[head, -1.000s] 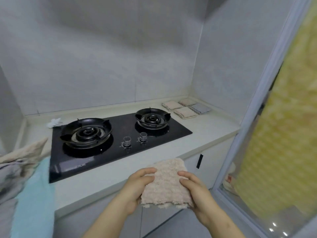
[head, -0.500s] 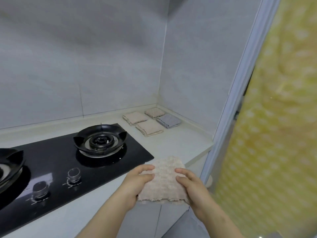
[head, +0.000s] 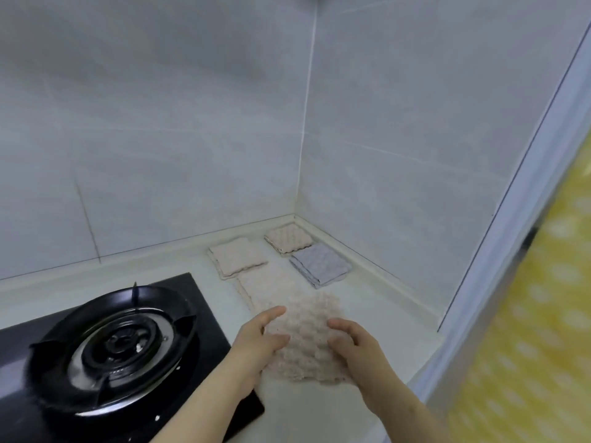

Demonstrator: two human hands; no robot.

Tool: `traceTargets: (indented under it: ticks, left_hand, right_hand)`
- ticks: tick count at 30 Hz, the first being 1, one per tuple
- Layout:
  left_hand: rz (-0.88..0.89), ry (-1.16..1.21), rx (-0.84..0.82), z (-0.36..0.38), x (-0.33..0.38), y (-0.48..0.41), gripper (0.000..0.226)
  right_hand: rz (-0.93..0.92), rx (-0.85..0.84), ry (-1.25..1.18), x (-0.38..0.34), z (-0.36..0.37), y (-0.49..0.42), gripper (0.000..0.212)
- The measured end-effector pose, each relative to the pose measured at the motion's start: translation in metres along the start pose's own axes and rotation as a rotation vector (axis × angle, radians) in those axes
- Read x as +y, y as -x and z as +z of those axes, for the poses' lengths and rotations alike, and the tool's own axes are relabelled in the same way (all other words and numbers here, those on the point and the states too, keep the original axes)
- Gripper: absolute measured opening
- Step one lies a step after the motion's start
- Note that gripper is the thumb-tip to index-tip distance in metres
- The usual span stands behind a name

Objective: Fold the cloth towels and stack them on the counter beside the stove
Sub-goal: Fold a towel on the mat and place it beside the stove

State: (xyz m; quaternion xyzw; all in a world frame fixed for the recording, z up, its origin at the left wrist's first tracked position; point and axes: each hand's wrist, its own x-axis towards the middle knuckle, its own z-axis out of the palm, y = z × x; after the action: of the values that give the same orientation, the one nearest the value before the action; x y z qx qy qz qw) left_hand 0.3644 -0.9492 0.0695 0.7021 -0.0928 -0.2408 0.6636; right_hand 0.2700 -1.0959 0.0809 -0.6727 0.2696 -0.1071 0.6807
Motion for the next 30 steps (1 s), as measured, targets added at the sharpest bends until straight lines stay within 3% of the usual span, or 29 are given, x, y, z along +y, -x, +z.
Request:
traceTargets:
  ticks: [19,23,30]
  left_hand:
    - [-0.050,0.186,0.418,0.044,0.028,-0.181,0.055]
    - [-0.071,0.173,0.365,0.060,0.024,-0.197,0.059]
    - [-0.182,0.030,0.109,0.115,0.009,-0.225,0.066]
  right_hand:
    - [0.017,-0.447,0.175,-0.044,-0.013,-0.263,0.028]
    - [0.051,-0.453,0.215,-0.040,-0.029,-0.284,0.026]
    - [0.100,-0.269,0.302,-0.027,-0.096,-0.299,0.015]
